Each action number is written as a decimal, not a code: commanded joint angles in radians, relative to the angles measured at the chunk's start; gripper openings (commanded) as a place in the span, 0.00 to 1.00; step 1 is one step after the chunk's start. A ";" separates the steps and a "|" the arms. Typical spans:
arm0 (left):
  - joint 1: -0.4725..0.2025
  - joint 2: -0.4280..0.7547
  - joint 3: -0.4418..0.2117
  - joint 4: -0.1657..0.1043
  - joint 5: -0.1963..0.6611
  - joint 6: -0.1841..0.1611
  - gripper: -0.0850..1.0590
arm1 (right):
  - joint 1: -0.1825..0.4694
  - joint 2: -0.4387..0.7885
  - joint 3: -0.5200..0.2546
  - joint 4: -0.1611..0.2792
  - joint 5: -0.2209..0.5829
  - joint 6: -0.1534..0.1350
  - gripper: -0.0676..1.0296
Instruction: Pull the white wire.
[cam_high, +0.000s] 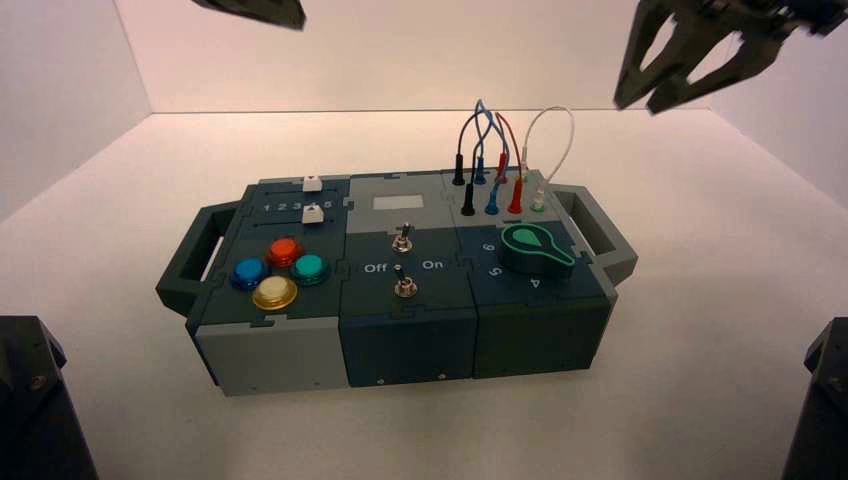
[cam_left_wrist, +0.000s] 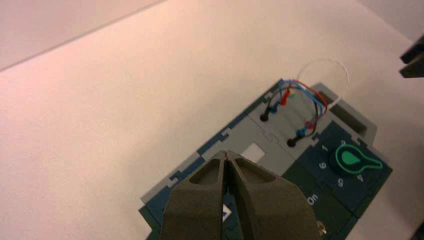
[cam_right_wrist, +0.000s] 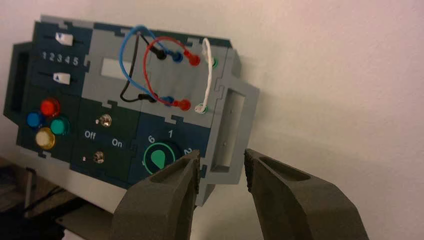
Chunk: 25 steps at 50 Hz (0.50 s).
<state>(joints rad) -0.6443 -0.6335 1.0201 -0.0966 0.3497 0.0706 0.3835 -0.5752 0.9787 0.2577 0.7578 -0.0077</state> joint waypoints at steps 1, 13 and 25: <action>-0.026 0.032 -0.040 -0.002 0.006 0.005 0.05 | 0.046 0.083 -0.057 0.026 -0.020 -0.002 0.52; -0.028 0.052 -0.054 -0.002 0.009 0.006 0.05 | 0.080 0.276 -0.117 0.063 -0.061 -0.002 0.58; -0.028 0.052 -0.057 -0.002 0.011 0.006 0.05 | 0.083 0.417 -0.149 0.067 -0.103 -0.002 0.57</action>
<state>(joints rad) -0.6688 -0.5768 0.9925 -0.0982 0.3636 0.0706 0.4633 -0.1764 0.8652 0.3206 0.6703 -0.0077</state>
